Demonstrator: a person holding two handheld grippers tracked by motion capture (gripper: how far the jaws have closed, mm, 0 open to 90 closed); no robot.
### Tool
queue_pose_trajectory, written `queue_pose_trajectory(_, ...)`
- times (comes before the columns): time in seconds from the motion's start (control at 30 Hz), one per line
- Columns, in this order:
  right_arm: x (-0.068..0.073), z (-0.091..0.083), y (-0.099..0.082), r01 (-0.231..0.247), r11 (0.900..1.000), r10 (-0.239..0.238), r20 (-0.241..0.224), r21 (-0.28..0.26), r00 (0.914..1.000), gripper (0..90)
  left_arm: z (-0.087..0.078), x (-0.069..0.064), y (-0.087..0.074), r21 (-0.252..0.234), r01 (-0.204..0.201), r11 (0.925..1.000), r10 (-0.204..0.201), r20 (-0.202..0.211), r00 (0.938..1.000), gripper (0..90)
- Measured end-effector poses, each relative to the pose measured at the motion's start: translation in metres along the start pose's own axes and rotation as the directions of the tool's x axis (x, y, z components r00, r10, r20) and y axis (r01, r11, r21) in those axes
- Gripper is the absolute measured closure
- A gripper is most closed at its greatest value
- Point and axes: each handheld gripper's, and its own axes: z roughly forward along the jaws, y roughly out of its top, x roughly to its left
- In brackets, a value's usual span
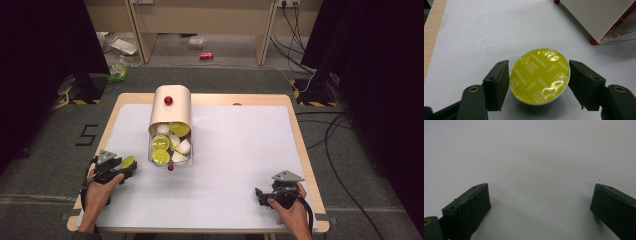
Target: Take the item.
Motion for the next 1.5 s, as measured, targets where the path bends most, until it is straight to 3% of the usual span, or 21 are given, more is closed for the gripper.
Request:
queue_pose_trajectory(0.57, 0.000, 0.000, 0.000, 0.000, 1.0000, 0.000, 0.000, 0.000, 1.0000, 2.8, -0.014, -0.008, 0.009, -0.045, -0.002, 0.9990, 0.003, 0.019, 0.9998, 34.4)
queue_pose_trajectory(1.13, 0.000, 0.000, 0.000, 0.001, 1.0000, -0.001, -0.001, 0.000, 1.0000, 2.8, -0.034, -0.010, 0.017, -0.088, 0.023, 0.9959, -0.019, 0.041, 0.9990, 34.2)
queue_pose_trajectory(1.5, 0.000, 0.000, 0.000, 0.000, 1.0000, 0.000, -0.001, 0.000, 1.0000, 2.8, -0.044, -0.019, 0.018, -0.104, 0.021, 0.9944, -0.014, 0.072, 0.9973, 33.4)
